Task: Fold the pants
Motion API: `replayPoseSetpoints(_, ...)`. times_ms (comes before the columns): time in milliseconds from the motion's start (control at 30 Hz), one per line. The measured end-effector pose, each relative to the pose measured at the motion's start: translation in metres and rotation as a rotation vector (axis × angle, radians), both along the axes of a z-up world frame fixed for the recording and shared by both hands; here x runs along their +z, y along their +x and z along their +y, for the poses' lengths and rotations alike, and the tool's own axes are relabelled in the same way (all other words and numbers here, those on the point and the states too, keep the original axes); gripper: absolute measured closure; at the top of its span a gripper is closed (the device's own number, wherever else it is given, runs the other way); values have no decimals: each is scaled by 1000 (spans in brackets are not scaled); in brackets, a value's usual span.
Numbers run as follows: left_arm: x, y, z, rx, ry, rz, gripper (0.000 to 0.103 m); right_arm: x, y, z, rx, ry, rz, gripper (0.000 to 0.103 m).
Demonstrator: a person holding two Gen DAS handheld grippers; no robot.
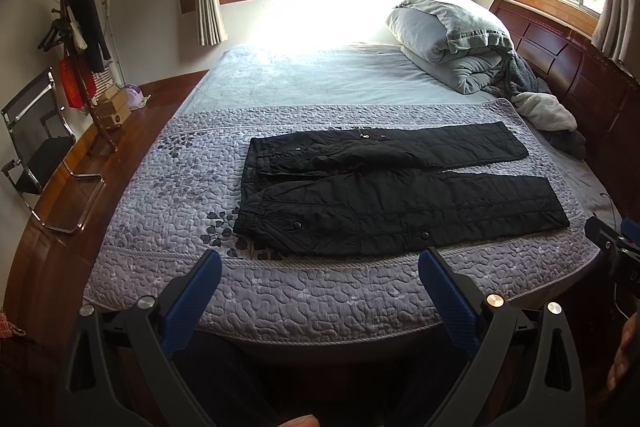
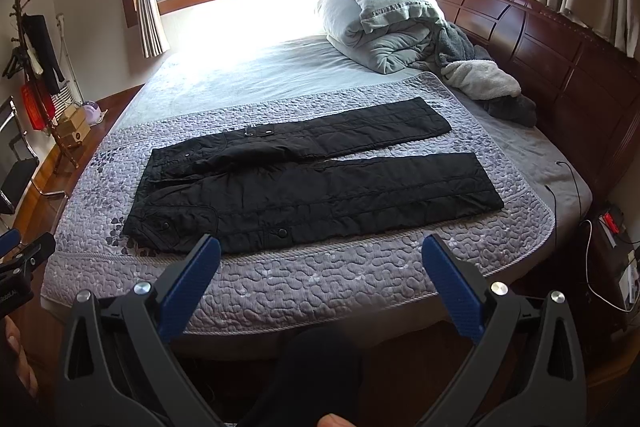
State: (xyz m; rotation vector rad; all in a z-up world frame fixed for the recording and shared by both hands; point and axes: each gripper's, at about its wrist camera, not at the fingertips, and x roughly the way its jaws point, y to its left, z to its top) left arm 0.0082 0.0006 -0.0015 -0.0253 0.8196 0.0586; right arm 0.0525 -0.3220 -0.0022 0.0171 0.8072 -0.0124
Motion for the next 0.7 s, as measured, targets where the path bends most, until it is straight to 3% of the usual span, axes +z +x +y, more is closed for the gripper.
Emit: replayPoseSetpoints(700,-8,2,3,2,-12,15,4,-4,1,0,1,-3,10,2)
